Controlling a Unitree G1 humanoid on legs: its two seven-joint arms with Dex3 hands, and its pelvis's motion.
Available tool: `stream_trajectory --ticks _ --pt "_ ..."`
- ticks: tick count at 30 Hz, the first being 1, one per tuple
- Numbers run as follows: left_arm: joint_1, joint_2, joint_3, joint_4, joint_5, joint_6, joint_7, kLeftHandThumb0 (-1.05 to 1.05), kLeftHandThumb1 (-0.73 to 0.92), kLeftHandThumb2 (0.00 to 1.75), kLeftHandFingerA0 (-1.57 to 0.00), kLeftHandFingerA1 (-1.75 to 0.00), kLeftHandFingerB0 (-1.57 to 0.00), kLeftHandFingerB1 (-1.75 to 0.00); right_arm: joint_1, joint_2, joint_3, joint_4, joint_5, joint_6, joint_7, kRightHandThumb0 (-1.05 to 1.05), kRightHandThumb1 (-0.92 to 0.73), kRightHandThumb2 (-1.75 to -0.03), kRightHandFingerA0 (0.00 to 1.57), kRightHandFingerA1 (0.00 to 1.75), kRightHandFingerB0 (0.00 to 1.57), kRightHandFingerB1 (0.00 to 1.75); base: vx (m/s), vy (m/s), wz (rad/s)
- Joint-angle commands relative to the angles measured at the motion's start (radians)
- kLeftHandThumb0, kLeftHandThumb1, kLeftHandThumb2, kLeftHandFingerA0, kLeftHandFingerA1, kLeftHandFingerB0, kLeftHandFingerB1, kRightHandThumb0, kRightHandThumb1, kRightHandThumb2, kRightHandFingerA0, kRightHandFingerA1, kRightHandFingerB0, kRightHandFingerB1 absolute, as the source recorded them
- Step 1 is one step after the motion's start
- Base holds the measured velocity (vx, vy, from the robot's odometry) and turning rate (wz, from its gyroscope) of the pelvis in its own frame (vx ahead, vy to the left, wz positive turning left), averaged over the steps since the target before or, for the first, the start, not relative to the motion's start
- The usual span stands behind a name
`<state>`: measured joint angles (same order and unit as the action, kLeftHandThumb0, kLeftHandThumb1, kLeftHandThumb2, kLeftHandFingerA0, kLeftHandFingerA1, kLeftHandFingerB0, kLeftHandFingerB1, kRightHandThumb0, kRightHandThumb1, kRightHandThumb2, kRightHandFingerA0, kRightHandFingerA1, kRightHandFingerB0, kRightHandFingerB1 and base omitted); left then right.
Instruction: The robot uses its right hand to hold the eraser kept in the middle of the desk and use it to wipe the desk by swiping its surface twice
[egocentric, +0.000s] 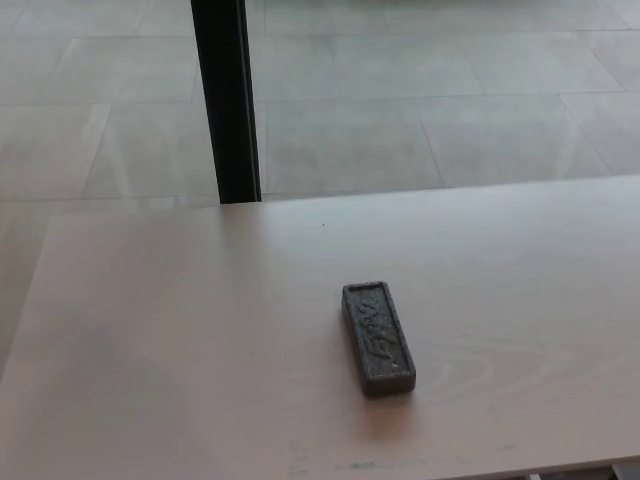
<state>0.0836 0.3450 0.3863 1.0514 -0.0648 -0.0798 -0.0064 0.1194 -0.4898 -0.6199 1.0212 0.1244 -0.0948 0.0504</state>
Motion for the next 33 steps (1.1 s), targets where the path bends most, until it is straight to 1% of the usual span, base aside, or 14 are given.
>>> stream_trajectory --ticks 1,4,7,9,13,15,16,19,20,27,28,29,31,33 --pt "-0.015 0.038 0.079 0.036 -0.084 -0.029 -0.007 -0.43 0.42 0.83 -0.78 -0.78 -0.63 -0.70 -0.114 -0.111 -0.194 -0.009 0.220 -0.014 0.030 -0.65 -0.65 -0.60 1.05 0.82 0.52 0.79 0.00 0.000 0.00" --pt "-0.019 0.037 0.093 0.043 -0.095 -0.025 -0.026 -0.42 0.42 0.83 -0.75 -0.78 -0.60 -0.69 -0.161 -0.138 -0.220 -0.035 0.217 0.004 0.010 -0.68 -0.66 -0.60 1.06 0.82 0.56 0.79 0.00 0.000 0.00" --pt "-0.023 0.044 0.086 0.050 -0.078 -0.033 -0.018 -0.41 0.42 0.83 -0.79 -0.79 -0.67 -0.73 -0.265 -0.163 -0.222 -0.208 0.224 0.089 -0.025 -0.69 -0.67 -0.61 1.06 0.70 0.50 0.65 0.00 0.000 0.00" --pt "-0.026 0.044 0.094 0.058 -0.085 -0.038 -0.026 -0.42 0.42 0.83 -0.79 -0.79 -0.67 -0.72 -0.376 -0.184 -0.190 -0.321 0.219 0.141 -0.038 -0.69 -0.64 -0.60 1.00 0.61 0.60 0.55 0.00 0.000 0.00" --pt "-0.041 0.044 0.104 0.097 -0.089 -0.048 -0.025 -0.44 0.43 0.82 -0.80 -0.80 -0.62 -0.69 -0.494 -0.164 -0.120 -0.476 0.180 0.190 -0.086 -0.71 -0.64 -0.60 1.04 0.61 0.72 0.57 0.00 0.000 0.00" --pt "-0.030 0.041 0.094 0.089 -0.079 -0.064 -0.029 -0.44 0.44 0.83 -0.80 -0.80 -0.70 -0.74 -0.542 -0.141 -0.087 -0.560 0.182 0.221 -0.091 -0.61 -0.67 -0.60 0.96 0.74 0.65 0.53 0.00 0.000 0.00" --pt "-0.026 0.039 0.095 0.079 -0.081 -0.058 -0.030 -0.42 0.45 0.84 -0.77 -0.79 -0.64 -0.71 -0.579 -0.126 -0.064 -0.601 0.182 0.257 -0.109 -0.49 -0.73 -0.63 0.90 0.98 0.54 0.46 0.00 0.000 0.00" --pt "-0.029 0.038 0.094 0.082 -0.082 -0.055 -0.026 -0.42 0.44 0.84 -0.79 -0.79 -0.64 -0.70 -0.690 -0.052 0.021 -0.742 0.197 0.342 -0.151 -0.30 -0.84 -0.64 0.72 1.40 0.51 0.45 0.00 0.000 0.00" --pt "-0.035 0.042 0.096 0.099 -0.083 -0.055 -0.030 -0.42 0.44 0.84 -0.79 -0.79 -0.64 -0.70 -0.718 -0.029 0.056 -0.770 0.188 0.346 -0.149 -0.30 -0.84 -0.64 0.72 1.40 0.51 0.45 0.00 0.000 0.00" --pt "-0.035 0.037 0.100 0.092 -0.090 -0.042 -0.025 -0.42 0.45 0.85 -0.77 -0.79 -0.64 -0.71 -0.817 0.113 0.219 -0.874 0.143 0.373 -0.156 -0.26 -0.82 -0.67 0.76 1.61 0.66 0.60 0.00 0.000 0.00" --pt "-0.040 0.040 0.092 0.105 -0.081 -0.047 -0.022 -0.44 0.46 0.85 -0.80 -0.80 -0.65 -0.70 -0.836 0.165 0.276 -0.882 0.133 0.378 -0.151 -0.15 -0.71 -0.76 0.81 1.67 0.84 0.85 0.00 0.000 0.00" --pt "-0.041 0.042 0.089 0.111 -0.077 -0.049 -0.020 -0.44 0.46 0.85 -0.80 -0.80 -0.65 -0.70 -0.843 0.187 0.301 -0.885 0.129 0.381 -0.149 -0.15 -0.71 -0.76 0.81 1.67 0.84 0.85 0.00 0.000 0.00" --pt "-0.042 0.044 0.082 0.116 -0.073 -0.051 -0.016 -0.43 0.46 0.87 -0.78 -0.78 -0.61 -0.68 -0.844 0.222 0.348 -0.896 0.112 0.380 -0.145 -0.15 -0.63 -0.90 0.86 1.74 0.85 1.17 0.00 0.000 0.00" --pt "-0.042 0.047 0.078 0.123 -0.073 -0.055 -0.026 -0.41 0.48 0.88 -0.74 -0.77 -0.59 -0.68 -0.830 0.272 0.412 -0.916 0.101 0.369 -0.125 -0.19 -0.52 -1.03 0.92 1.72 0.90 1.23 0.00 0.000 0.00"
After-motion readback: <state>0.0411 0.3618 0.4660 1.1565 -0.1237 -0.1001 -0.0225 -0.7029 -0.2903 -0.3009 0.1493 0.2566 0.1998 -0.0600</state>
